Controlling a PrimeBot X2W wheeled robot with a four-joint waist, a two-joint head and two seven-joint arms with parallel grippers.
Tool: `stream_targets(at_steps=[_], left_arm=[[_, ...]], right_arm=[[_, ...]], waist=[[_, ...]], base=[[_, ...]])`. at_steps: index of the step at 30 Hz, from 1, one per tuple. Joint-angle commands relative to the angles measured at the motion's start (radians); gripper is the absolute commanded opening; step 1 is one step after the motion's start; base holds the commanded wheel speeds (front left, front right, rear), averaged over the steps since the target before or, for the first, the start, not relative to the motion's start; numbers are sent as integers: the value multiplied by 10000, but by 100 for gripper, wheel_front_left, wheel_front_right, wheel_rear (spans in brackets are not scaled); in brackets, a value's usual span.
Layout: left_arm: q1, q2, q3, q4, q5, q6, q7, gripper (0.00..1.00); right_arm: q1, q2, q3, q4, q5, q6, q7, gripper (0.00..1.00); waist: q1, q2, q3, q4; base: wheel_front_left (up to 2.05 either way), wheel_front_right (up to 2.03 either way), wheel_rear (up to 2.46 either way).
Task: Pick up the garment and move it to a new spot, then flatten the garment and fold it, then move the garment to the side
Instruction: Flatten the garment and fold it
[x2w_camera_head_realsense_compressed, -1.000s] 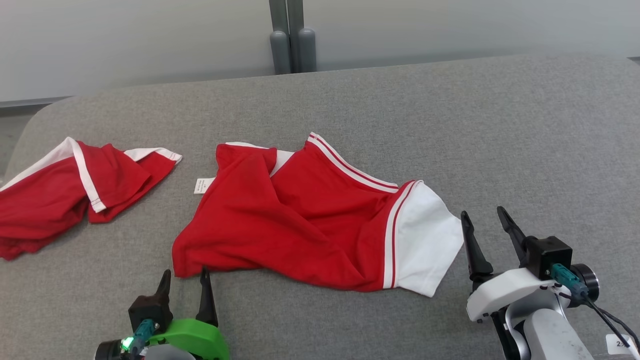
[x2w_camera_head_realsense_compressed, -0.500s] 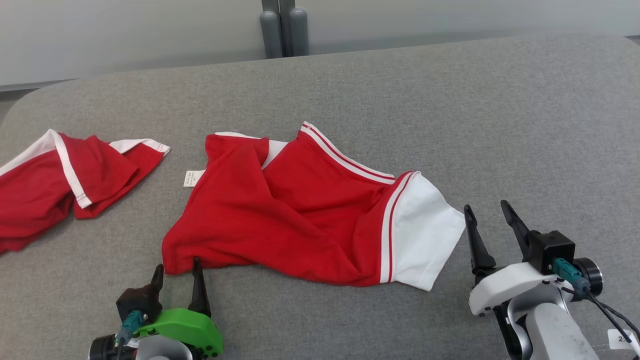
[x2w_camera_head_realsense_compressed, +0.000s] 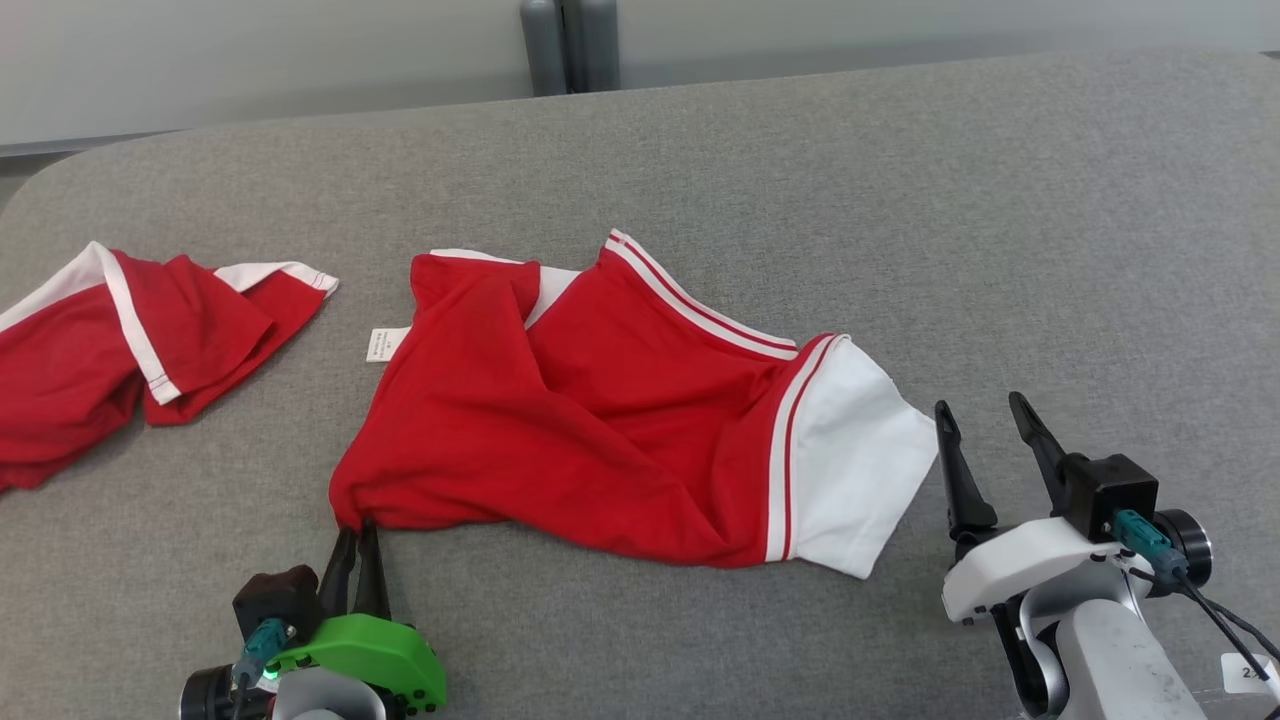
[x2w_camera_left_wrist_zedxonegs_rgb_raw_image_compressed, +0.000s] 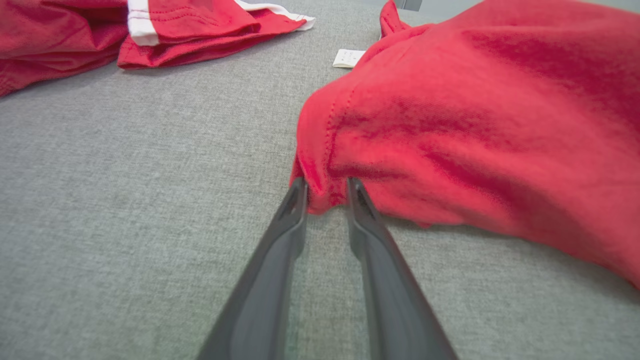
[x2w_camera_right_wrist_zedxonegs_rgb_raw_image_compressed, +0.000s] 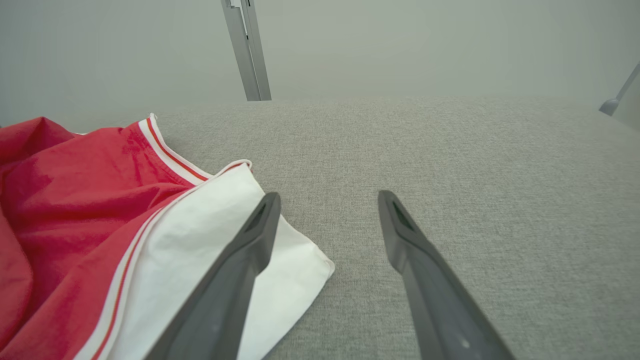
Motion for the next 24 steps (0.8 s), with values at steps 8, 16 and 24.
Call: stream_targets(at_steps=[8, 16, 24], left_arm=[[-118, 47, -86, -4, 158, -126, -1, 0], [-207, 47, -200, -216, 301, -231, -3, 0], [-285, 47, -312, -478, 254, -364, -1, 0]], right_arm=[[-134, -8, -47, 156, 73, 1, -2, 100], [-306, -5, -854, 988, -97, 1, -4, 100], [-741, -15, -838, 2052, -225, 1, -2, 100]], waist=[[0, -1, 42, 272], [0, -1, 158, 601], [0, -1, 447, 852]], base=[[0, 0, 0], [0, 0, 0], [0, 0, 0]])
